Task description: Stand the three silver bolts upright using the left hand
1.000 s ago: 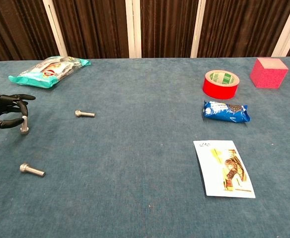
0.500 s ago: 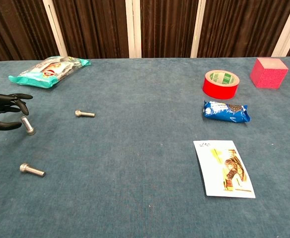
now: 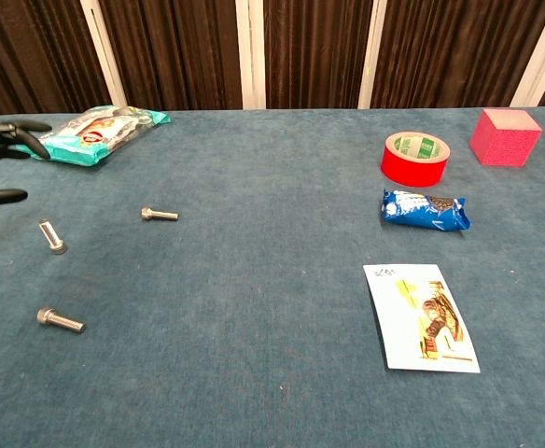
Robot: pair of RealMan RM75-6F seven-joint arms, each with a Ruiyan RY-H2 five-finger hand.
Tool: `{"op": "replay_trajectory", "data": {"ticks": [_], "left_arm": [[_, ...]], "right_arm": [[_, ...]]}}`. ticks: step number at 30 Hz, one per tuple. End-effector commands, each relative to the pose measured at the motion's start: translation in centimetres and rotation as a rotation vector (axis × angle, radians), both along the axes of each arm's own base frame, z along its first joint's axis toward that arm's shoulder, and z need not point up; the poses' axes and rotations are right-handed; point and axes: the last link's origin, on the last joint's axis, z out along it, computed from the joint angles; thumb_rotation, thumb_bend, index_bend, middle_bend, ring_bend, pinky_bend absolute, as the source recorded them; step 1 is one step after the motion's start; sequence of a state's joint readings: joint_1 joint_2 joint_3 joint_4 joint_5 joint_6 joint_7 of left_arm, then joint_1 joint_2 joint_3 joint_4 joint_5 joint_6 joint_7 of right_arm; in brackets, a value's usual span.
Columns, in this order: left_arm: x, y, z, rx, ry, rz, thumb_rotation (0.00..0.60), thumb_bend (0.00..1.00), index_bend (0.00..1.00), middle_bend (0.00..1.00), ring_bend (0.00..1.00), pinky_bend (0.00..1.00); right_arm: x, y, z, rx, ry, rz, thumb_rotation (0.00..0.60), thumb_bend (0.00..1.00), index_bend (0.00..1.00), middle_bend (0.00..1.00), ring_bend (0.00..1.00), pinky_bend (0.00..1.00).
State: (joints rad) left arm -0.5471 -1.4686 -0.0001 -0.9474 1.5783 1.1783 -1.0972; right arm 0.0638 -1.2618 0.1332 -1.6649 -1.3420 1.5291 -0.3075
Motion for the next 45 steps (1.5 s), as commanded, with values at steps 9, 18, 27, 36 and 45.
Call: {"op": "replay_trajectory", "data": {"ticks": [9,18,27,36,45], "left_arm": [[11.0,6.0,0.4,0.232,0.675,-0.178,0.600,0.33,0.33,0.00,0.00,0.00],[17.3,6.9,-5.3,0.175,0.781,-0.134,0.600,0.33,0.35,0.00,0.00,0.00],[19.5,6.0,-8.7,0.109,0.773,-0.119,0.600,0.35,0.37,0.00,0.00,0.00],[19.1,5.5,-9.1,0.075,0.811,-0.098,0.600,0.38,0.40,0.00,0.00,0.00],[17.5,6.0,-9.9,0.065,0.795,-0.060,0.600,0.41,0.43,0.02,0.00,0.00]], "right_arm": [[-0.6,-0.3,0.2,0.008,-0.001,-0.032,0.600,0.00,0.12,0.04,0.00,0.00],[-1.0,-0.6,0.5,0.002,-0.006,-0.049,0.600,0.00,0.12,0.04,0.00,0.00],[-1.0,-0.6,0.7,0.011,-0.016,-0.045,0.600,0.00,0.12,0.04,0.00,0.00],[-1.0,-0.5,1.1,-0.001,-0.033,-0.045,0.600,0.00,0.12,0.04,0.00,0.00],[-1.9,-0.2,1.5,-0.013,-0.018,-0.066,0.600,0.00,0.12,0.04,0.00,0.00]]}}
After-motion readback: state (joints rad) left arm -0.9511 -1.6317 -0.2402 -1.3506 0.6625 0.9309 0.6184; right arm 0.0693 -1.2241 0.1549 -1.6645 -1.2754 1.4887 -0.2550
